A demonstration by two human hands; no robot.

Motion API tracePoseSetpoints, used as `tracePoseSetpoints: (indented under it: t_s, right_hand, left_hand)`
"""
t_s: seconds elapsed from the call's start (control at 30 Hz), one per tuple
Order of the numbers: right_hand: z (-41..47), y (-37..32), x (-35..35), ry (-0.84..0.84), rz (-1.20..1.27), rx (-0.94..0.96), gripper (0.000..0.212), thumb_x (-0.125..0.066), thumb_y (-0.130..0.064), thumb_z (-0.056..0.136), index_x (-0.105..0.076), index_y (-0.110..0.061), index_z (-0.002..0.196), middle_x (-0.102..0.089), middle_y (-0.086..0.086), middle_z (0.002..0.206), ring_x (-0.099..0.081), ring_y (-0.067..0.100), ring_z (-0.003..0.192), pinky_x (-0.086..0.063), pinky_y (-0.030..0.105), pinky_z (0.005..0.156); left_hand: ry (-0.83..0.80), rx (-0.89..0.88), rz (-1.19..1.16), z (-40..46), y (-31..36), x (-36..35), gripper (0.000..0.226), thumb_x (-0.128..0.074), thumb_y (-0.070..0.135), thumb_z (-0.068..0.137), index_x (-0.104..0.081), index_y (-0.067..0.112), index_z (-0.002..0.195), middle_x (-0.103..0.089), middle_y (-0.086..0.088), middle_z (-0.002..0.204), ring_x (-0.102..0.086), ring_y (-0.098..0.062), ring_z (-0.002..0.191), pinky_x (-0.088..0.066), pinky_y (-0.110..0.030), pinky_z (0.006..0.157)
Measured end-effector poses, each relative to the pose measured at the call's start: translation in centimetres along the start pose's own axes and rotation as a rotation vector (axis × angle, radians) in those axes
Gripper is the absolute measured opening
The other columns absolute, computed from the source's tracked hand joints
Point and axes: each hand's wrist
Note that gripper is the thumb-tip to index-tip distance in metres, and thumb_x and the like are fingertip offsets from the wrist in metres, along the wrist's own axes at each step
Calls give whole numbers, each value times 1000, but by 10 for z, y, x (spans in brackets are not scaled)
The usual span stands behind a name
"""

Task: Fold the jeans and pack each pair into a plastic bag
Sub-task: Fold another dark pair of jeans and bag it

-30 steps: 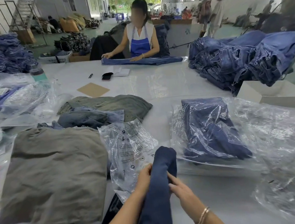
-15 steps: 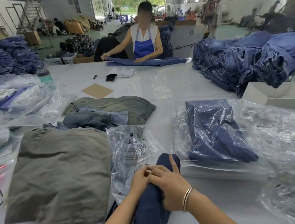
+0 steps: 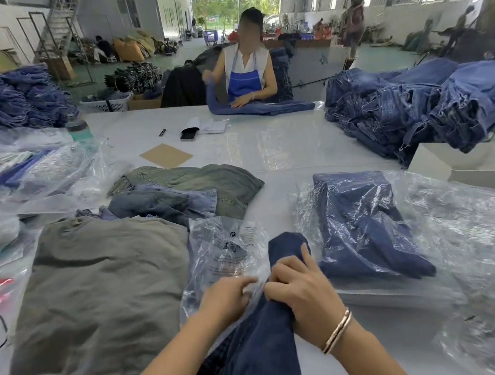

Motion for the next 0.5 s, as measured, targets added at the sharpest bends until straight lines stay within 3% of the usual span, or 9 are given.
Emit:
tracePoseSetpoints:
  t_s: [0.1,0.2,0.3,0.4,0.5]
  right_hand:
    - [13,1,32,39,-37,-24,17,-71,-7,55,-60,-20,60,-56,-4,66,-64,21,73,-43,70,85]
    - [20,12,62,88,-13,-84,20,-68,-3,56,-58,-19,59,-56,-6,65,-61,23,74,-37,72,90]
    - [30,30,74,48,-8,-170,21,-62,-1,63,-57,-21,61,-53,-7,65,-57,24,77,-31,74,94]
    - [46,32,49,-229,-122,-214,20,-55,-6,81,-61,-24,76,-56,-5,81,-51,24,97,-16,67,107]
    - [47,25,-1,-506,-131,-250,25,-44,-12,91,-61,-26,102,-55,-1,107,-38,19,118,-1,61,112]
  left_hand:
    - [-58,-6,125,-8,-3,-16,33,-44,32,88,-47,42,120,-65,2,115,-59,-25,108,-42,-32,74]
    - [-46,72,184,-9,-13,-26,38,-42,30,92,-48,46,125,-63,5,120,-59,-23,110,-45,-32,79]
    - [33,200,-71,-2,-18,-23,28,-42,31,97,-63,30,117,-67,0,116,-60,-25,110,-49,-32,85]
    - [36,185,-419,10,-9,-7,27,-48,22,97,-68,14,114,-70,-2,110,-62,-19,105,-44,-25,84]
    - [-41,166,-680,16,5,4,23,-50,15,96,-71,14,106,-67,-2,81,-58,-7,70,-45,-18,63]
Point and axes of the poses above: each hand's wrist, its own z-axis towards the middle knuckle, its own x-axis out of the back of the hand, y = z × x
